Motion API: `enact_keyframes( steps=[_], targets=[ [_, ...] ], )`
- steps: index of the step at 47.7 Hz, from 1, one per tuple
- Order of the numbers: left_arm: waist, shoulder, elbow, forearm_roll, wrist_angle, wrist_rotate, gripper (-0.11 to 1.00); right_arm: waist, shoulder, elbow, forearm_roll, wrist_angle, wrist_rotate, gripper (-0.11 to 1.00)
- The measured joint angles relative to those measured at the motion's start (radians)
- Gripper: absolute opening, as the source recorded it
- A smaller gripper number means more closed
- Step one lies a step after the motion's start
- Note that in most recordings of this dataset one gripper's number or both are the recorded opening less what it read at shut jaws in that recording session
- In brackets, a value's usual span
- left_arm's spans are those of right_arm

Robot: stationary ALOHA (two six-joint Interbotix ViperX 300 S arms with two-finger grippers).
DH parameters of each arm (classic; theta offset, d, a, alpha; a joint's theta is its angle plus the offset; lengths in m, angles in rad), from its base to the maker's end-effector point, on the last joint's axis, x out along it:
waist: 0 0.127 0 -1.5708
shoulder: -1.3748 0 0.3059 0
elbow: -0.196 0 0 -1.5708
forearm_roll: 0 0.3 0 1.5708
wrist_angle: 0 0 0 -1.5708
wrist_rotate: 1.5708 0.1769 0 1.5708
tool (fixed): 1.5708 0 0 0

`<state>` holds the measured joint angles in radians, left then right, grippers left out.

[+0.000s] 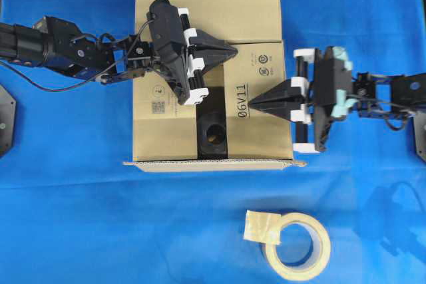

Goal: Close the cardboard box.
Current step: 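Withdraw the right gripper and lower it toward the front flap, then push the front flap up and over with the right gripper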

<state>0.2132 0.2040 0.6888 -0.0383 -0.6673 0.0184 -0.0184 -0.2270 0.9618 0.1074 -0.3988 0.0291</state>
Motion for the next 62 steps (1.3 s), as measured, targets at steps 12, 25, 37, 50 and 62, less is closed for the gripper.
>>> enact_keyframes(
  steps=[12, 25, 37, 50, 62],
  targets=[
    [0.0, 0.0, 0.0, 0.0, 0.011, -0.002, 0.0, 0.097, -0.204, 0.002, 0.0, 0.087, 0.0, 0.0],
    [-0.002, 0.0, -0.002, 0.0, 0.017, -0.002, 0.0, 0.293, -0.364, 0.028, -0.009, 0.071, -0.009, 0.0],
    [-0.003, 0.0, -0.002, 0.0, 0.017, -0.002, 0.0, 0.428, -0.267, 0.048, -0.015, 0.061, -0.018, 0.0],
    [-0.002, 0.0, -0.002, 0.0, 0.017, -0.003, 0.0, 0.426, -0.156, 0.06, -0.012, 0.031, -0.015, 0.0],
    [-0.003, 0.0, -0.002, 0.0, 0.017, -0.003, 0.0, 0.322, -0.209, 0.086, -0.012, 0.028, -0.017, 0.0]
  ],
)
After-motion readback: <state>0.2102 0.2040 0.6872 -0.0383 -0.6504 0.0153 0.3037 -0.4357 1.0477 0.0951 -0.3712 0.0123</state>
